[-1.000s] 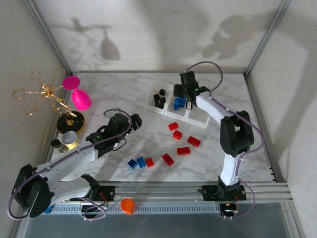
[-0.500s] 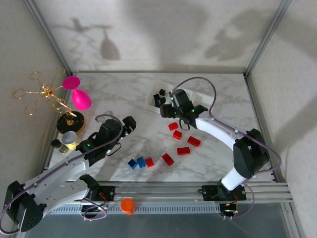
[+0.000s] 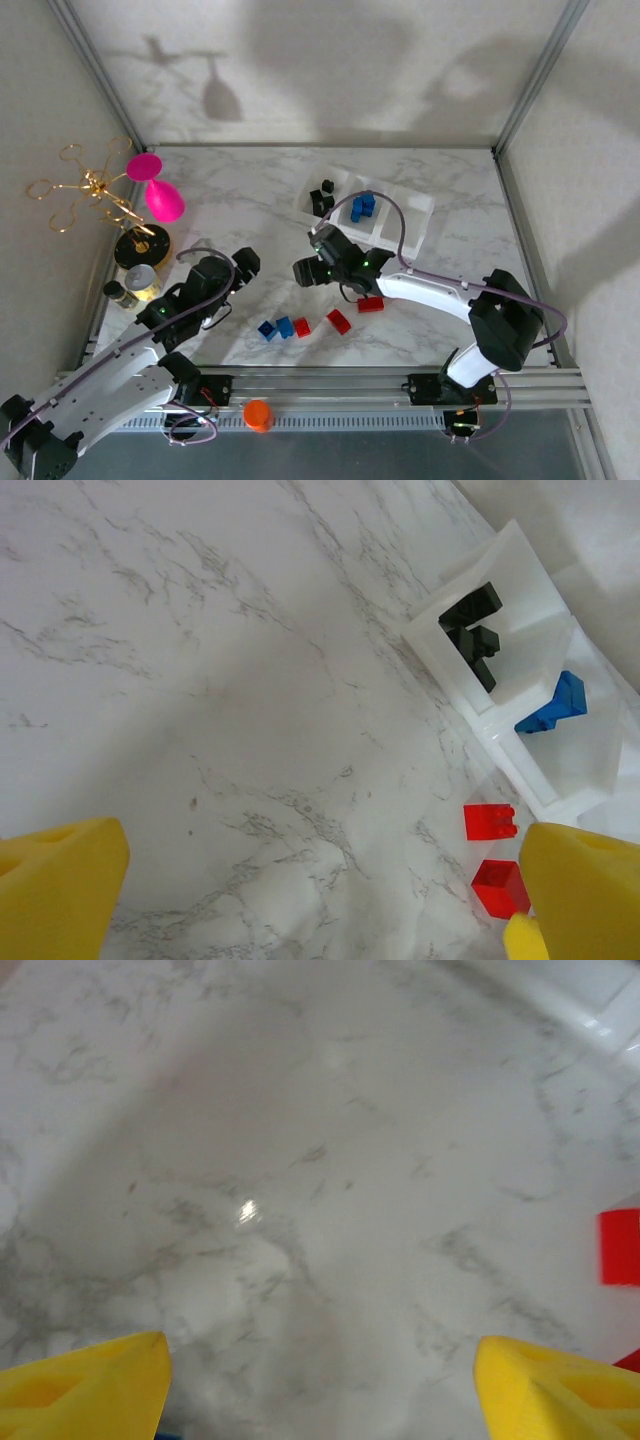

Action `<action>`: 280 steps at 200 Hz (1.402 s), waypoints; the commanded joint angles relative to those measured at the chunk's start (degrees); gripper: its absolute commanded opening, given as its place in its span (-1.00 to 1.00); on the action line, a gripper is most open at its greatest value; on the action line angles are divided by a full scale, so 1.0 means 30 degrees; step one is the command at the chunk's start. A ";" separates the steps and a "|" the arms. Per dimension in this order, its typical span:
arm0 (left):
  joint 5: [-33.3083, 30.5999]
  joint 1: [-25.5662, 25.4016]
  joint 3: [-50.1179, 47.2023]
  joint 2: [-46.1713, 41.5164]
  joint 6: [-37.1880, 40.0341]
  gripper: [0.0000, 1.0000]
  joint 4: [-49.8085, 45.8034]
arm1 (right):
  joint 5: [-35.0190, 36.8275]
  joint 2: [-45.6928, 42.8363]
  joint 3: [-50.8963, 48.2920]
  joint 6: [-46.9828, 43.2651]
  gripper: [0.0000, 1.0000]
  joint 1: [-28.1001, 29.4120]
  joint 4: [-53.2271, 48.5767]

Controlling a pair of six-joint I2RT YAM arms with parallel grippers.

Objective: Sort the legos into containers by color
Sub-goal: Pick up the lego from the bottom-center of the table.

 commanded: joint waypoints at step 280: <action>-0.1467 0.0190 -0.0445 -0.2008 -0.1230 0.99 -0.3043 | -0.0582 0.5540 0.1761 -0.0132 0.08 0.5818 -0.0347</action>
